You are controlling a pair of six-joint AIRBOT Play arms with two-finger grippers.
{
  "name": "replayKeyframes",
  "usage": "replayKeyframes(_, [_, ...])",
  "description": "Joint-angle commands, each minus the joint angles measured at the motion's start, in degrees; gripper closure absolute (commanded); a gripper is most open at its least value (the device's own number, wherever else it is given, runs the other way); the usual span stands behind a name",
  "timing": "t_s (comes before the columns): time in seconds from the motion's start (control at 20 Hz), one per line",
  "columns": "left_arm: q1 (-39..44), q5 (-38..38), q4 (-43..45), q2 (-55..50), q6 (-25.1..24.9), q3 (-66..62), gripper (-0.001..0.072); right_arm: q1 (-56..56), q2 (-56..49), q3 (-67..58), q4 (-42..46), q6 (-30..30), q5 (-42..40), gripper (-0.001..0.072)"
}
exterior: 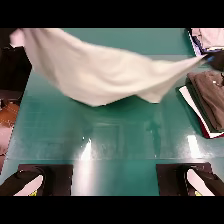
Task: Fold the shirts.
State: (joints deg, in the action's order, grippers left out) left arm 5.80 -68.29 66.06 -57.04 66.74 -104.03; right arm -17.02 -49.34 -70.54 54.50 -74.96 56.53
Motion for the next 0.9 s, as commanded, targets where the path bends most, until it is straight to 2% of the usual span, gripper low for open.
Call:
replayKeyframes(0.0, [0.0, 0.1, 1.4, 5.6, 2.3, -8.7, 0.0682, -4.7, 7.9, -8.7, 0.1, 0.0, 5.2, 0.0698])
replayKeyframes(0.25, [0.0, 0.3, 1.2, 6.6, 3.5, -20.2, 0.0682, -10.7, 9.5, -21.5, 1.0, -1.6, 9.0, 0.0698])
replayKeyframes(0.5, [0.0, 2.1, 2.1, 5.1, 3.6, -11.6, 0.0682, -12.5, 0.7, -31.8, 1.0, -6.3, 24.0, 0.0698])
replayKeyframes(0.65, [0.0, 1.4, 3.2, -1.1, 4.0, -6.5, 0.0682, -7.6, -6.9, -30.3, 1.1, -8.3, 29.9, 0.0698])
replayKeyframes(0.75, [0.0, -0.6, 3.2, -7.7, 4.1, -5.9, 0.0682, -2.4, -11.8, -25.5, 2.6, -9.0, 30.1, 0.0697])
replayKeyframes(0.85, [0.0, -2.1, 3.3, -16.0, 4.2, -5.9, 0.0682, 3.7, -16.9, -20.6, 8.7, -10.8, 28.7, 0.0698])
